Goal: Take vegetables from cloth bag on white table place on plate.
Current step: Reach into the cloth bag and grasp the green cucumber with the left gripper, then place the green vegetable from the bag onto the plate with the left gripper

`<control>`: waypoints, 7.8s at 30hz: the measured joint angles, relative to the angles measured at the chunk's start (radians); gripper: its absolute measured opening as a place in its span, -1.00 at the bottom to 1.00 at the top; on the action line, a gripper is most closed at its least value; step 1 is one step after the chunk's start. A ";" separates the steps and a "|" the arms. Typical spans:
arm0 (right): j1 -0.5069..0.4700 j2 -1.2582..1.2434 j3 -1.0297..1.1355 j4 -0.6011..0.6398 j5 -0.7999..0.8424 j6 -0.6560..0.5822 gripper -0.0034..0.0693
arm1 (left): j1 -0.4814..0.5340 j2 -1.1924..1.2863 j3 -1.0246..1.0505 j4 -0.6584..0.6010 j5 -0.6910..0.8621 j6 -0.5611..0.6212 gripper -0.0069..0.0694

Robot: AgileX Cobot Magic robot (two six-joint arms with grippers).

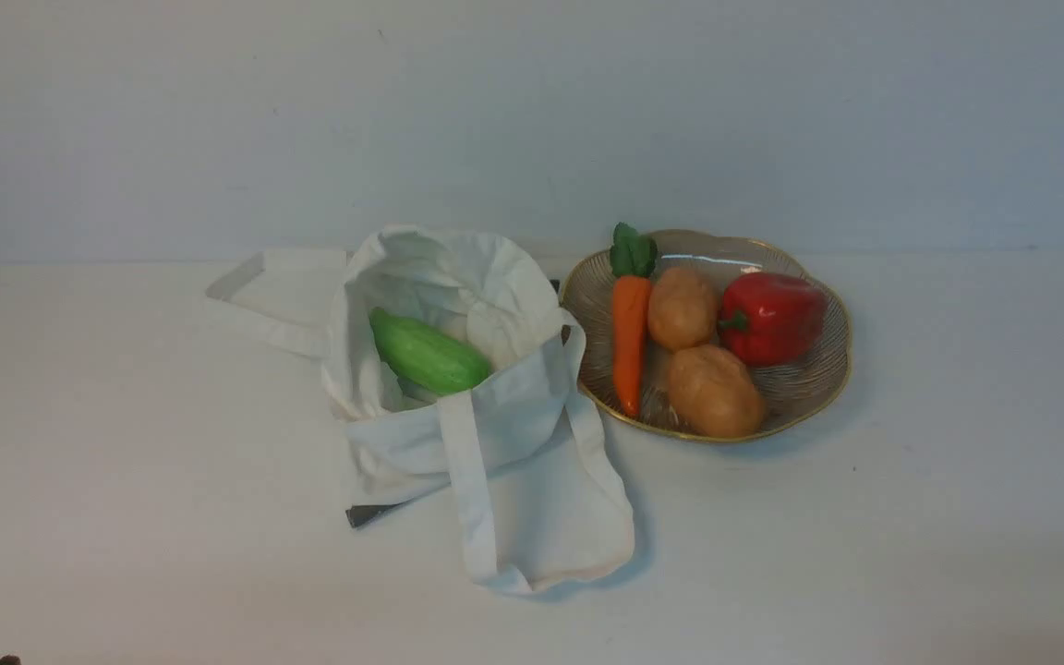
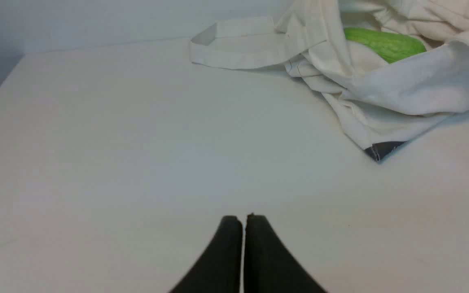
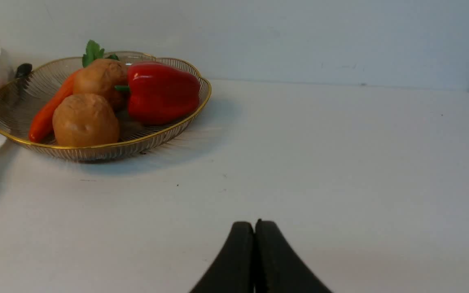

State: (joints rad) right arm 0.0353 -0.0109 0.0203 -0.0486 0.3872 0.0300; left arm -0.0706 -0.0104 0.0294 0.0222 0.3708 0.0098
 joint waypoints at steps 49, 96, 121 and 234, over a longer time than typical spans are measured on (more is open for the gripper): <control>0.000 0.000 0.000 0.000 0.000 0.000 -0.95 | 0.000 0.000 0.000 0.000 0.000 0.003 -0.83; 0.000 0.000 0.000 0.000 0.000 0.000 -0.95 | 0.000 0.496 -0.620 -0.803 0.466 0.160 -0.83; 0.000 0.000 0.000 0.000 -0.001 0.000 -0.95 | -0.241 1.887 -1.617 -0.165 0.801 -0.095 -0.53; 0.000 0.000 0.000 0.000 -0.001 0.000 -0.95 | -0.558 2.247 -1.954 -0.153 0.267 0.080 0.89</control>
State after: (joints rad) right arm 0.0353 -0.0109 0.0203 -0.0486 0.3863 0.0300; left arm -0.6284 2.2365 -1.9245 -0.1305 0.6374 0.0894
